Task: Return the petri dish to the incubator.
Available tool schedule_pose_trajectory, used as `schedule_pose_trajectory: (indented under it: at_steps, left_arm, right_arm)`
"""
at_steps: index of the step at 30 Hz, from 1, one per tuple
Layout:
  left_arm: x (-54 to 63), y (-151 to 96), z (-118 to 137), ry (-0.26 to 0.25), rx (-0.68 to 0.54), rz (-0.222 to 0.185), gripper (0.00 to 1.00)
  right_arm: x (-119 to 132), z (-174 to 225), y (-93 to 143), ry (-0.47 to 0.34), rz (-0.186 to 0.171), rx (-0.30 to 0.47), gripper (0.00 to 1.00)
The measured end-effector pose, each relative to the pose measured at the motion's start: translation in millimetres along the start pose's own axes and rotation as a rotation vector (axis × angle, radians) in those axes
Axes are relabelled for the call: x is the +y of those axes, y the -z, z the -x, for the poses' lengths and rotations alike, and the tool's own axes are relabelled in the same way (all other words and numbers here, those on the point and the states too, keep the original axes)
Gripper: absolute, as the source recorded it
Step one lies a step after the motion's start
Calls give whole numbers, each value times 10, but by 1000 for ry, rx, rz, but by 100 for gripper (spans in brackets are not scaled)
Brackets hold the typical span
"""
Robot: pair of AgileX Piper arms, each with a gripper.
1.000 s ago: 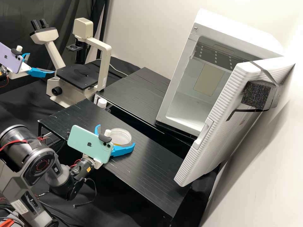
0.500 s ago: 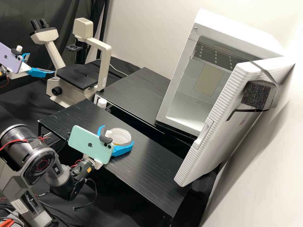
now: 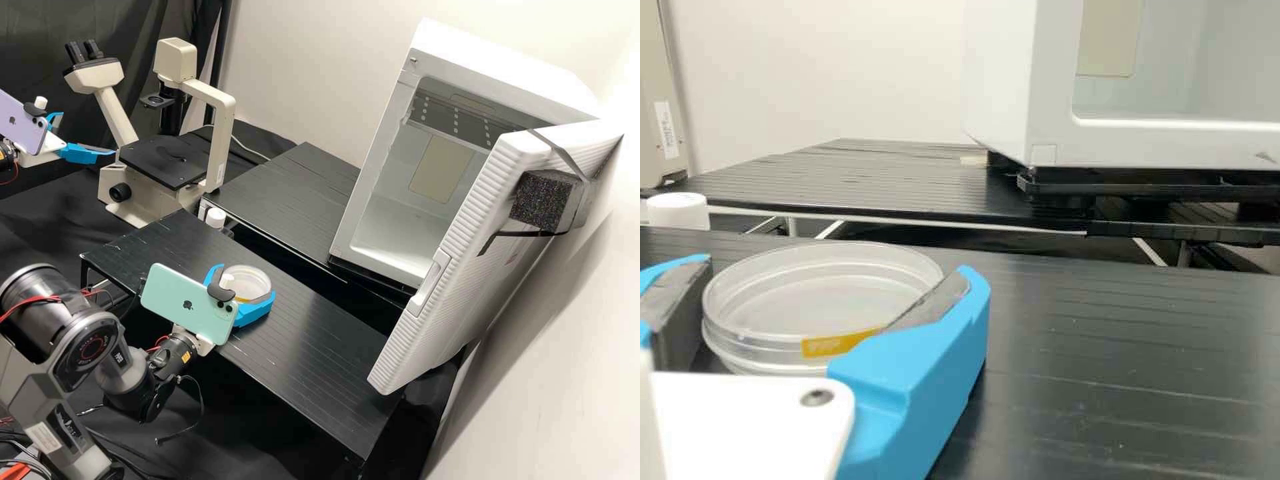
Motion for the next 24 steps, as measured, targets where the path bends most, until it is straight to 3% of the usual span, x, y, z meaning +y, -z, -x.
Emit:
schedule_pose_trajectory:
  at_steps: [13,19,24]
  left_arm:
    - [0,0,0,0,0,0,100]
    - [0,0,0,0,0,0,100]
    - [0,0,0,0,0,0,100]
  right_arm:
    - [-31,-10,39,-12,-25,-2,0]
    - [81,25,1,-37,3,32,0]
    - [222,87,-60,-101,-1,10,0]
